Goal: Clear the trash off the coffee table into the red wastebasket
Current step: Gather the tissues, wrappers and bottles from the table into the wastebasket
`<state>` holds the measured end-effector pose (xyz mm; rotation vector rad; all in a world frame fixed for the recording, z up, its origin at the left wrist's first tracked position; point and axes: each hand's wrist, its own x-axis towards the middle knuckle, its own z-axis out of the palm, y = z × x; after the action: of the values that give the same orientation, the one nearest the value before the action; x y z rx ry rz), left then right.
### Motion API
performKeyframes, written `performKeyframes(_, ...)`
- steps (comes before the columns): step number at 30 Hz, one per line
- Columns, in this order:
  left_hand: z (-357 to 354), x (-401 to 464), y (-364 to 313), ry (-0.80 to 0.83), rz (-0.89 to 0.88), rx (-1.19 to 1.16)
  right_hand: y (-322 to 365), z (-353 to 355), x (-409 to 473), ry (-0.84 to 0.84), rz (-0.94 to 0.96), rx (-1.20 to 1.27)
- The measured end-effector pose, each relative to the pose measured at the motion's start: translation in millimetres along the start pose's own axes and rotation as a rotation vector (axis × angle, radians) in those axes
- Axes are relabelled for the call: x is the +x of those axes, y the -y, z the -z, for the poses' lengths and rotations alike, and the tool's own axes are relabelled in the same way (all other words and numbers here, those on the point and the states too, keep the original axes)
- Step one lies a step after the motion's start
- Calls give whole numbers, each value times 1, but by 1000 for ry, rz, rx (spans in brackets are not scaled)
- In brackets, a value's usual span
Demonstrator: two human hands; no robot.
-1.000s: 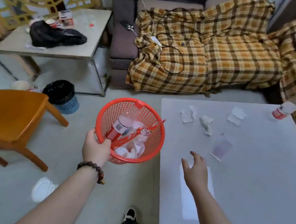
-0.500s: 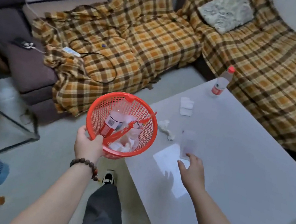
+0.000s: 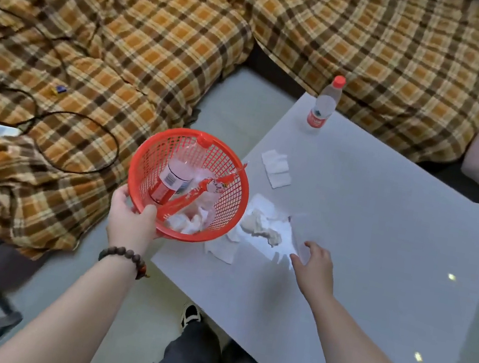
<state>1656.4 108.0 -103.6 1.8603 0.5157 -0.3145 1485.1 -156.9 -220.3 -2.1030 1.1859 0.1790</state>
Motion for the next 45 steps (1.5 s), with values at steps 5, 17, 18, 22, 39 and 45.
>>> performKeyframes(5,-25,29,-1,38,-23,-1,-7,-17,45,-63,-37,-32)
performKeyframes(17,-58,51,20,28,-52,40,-34,-45,116,-75,-114,-57)
performKeyframes(18,-59,49,20,26,-48,39,-29,-40,114,-95,-89,-21)
performKeyframes(22,-61,37,11,39,-26,37,14,-5,88,-234,106,221)
performKeyframes(39,-66,-16,-19,189,-31,-24,167,14,-5,263,690,267)
performKeyframes(45,-53,-12,-16,176,-5,-65,179,7,5,291,747,-108)
